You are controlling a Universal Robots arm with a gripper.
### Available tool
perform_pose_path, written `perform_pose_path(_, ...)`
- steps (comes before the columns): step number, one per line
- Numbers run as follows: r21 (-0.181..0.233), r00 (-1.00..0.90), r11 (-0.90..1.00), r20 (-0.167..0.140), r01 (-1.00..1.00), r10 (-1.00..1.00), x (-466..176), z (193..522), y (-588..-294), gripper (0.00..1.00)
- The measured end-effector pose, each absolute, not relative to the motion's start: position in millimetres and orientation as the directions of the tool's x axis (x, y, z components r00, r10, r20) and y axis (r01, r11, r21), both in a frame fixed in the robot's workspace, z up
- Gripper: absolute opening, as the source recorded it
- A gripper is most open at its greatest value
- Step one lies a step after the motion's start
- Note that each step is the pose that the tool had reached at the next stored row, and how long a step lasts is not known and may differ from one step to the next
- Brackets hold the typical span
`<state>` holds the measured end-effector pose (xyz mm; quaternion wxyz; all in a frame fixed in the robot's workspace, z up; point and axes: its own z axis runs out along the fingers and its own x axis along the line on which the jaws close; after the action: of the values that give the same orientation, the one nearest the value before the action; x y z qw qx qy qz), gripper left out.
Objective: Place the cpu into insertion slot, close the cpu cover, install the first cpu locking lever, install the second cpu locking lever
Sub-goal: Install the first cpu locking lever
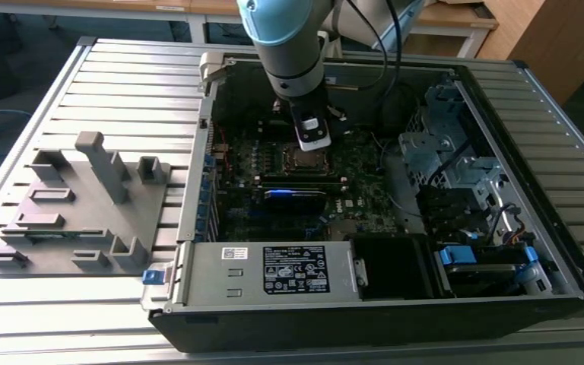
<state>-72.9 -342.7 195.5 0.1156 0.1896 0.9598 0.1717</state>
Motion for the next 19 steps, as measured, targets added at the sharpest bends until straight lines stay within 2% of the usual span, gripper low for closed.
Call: perform_pose_path(19,0.364,-0.9,0.874,-0.168,0.322,0.401,-80.6,195.5,-337.5,0.1)
